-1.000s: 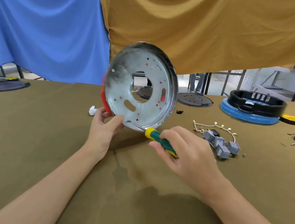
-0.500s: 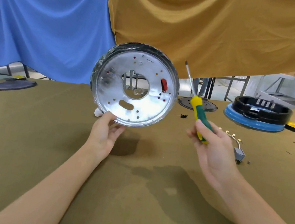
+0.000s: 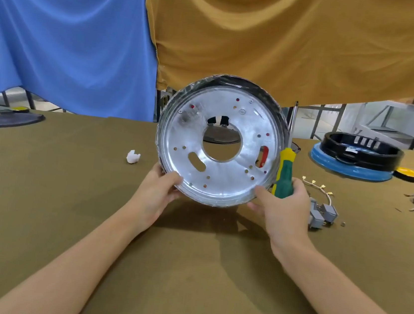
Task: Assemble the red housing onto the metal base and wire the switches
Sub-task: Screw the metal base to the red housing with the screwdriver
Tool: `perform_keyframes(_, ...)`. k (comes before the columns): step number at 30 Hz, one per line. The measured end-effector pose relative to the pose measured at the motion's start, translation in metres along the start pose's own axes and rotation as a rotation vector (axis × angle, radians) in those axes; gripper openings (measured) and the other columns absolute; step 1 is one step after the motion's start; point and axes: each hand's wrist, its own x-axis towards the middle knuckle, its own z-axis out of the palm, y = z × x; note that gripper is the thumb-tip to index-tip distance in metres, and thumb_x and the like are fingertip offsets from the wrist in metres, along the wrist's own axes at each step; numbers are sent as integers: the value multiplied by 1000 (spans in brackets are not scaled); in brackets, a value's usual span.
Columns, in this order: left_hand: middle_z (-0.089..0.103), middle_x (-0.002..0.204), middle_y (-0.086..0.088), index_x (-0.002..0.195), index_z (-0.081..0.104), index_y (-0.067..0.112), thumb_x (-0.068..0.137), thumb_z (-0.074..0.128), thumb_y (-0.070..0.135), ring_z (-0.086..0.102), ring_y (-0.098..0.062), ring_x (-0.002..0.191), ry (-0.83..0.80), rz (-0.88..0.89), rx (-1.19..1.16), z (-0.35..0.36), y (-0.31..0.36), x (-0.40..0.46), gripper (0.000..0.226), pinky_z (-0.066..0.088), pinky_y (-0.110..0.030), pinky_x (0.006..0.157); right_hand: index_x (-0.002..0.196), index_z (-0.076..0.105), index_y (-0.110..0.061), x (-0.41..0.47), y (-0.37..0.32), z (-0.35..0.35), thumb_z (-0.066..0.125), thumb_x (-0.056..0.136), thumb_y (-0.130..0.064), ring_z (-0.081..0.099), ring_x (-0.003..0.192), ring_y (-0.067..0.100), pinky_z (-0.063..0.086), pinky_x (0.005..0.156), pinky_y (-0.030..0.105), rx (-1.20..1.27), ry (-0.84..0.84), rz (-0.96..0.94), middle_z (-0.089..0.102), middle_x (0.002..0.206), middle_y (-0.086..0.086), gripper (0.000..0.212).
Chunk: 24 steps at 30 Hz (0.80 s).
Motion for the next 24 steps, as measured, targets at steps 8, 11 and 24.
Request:
perform_keyframes(8,71,123,-4,143,42,24,88,62,-13,71,-26,108,-49,6,-1,-4,-6,-1,69,61,-35,76,100,55,-14,-8,4,4,71,86,-1,71,89,24,61,63,26,33,-57,-52,62,106,14,25)
perform_keyframes(11,71,124,-4,144,43,22,89,61,-12,71,-25,109,-40,9,-6,-4,-5,0,66,60,-33,76,100,54,-14,-7,6,4,73,85,-4,71,84,17,60,61,25,14,-62,-79,61,102,12,26)
perform_keyframes(24,74,117,-1,137,51,17,93,59,-6,72,-20,105,8,4,88,-7,2,-4,50,61,-30,77,98,54,-24,-3,7,1,76,84,-24,66,86,23,59,77,52,-125,50,-86,63,92,2,26)
